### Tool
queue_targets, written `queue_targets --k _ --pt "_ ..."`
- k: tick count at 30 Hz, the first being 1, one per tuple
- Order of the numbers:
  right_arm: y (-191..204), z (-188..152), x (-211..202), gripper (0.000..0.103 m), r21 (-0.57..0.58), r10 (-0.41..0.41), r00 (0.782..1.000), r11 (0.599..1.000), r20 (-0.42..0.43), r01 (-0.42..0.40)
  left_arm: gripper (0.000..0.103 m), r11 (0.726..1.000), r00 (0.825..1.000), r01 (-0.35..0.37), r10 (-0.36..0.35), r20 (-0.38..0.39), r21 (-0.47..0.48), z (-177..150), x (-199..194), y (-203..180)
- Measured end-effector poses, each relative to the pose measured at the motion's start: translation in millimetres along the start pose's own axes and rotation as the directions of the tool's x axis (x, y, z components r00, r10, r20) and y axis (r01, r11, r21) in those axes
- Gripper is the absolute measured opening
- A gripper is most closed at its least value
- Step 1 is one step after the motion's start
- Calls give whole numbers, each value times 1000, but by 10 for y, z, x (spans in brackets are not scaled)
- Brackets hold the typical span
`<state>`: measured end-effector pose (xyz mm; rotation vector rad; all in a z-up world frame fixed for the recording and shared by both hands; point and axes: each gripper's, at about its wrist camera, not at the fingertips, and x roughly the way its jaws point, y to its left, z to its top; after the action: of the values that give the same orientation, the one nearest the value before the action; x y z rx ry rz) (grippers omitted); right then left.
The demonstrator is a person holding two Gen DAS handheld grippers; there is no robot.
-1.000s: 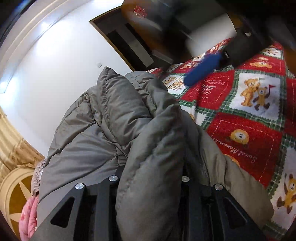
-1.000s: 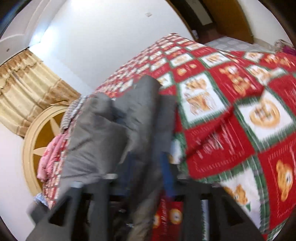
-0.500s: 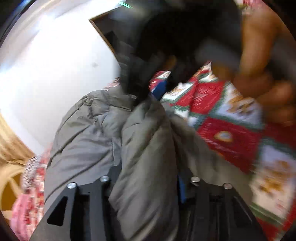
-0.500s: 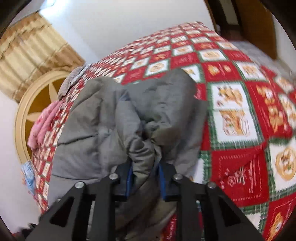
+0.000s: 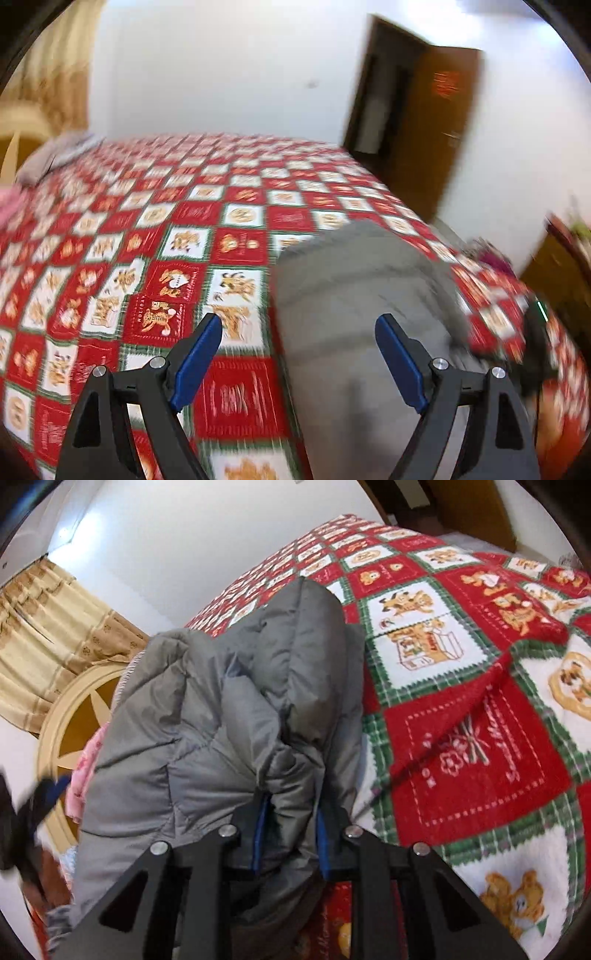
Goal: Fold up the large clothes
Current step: 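Lower the folded jacket bundle onto the quilt with both grippers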
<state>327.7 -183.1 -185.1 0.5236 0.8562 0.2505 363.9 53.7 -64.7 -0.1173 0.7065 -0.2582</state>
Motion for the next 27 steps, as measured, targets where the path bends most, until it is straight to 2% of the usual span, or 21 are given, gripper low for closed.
queue_targets --k 3,7,10,13,16,22,24,25,27 --pt "29 -32 0 24 -7 -19 1000 1000 13 19 85 997 997 -62 64 -43 36 169 440 -248" --pt "24 -34 28 22 -4 -14 1000 1000 18 14 85 986 988 -137 143 -59 96 147 807 -492" --pt "-13 -47 42 21 4 2 1000 1000 24 -2 85 985 983 -141 151 -105 99 -7 1054 -524" --pt "-105 -77 38 20 33 29 999 999 29 -30 85 988 984 -129 138 -108 88 -141 1229 -523" --pt "-144 -80 41 20 39 38 999 998 29 -39 87 991 986 -118 125 -112 65 -221 1331 -475" --pt "-144 -45 39 21 46 32 999 998 9 -32 89 982 978 -158 170 -125 101 -275 1462 -503" --pt "-91 4 -27 23 36 4 1000 999 -5 -4 89 978 976 -169 183 -118 119 -279 1434 -517" --pt "-39 40 -119 28 27 -21 1000 999 -5 21 89 978 976 -171 185 -118 121 -279 1422 -505" --pt "71 116 -361 30 17 -67 997 998 38 67 89 977 976 -175 188 -113 120 -270 1357 -485"
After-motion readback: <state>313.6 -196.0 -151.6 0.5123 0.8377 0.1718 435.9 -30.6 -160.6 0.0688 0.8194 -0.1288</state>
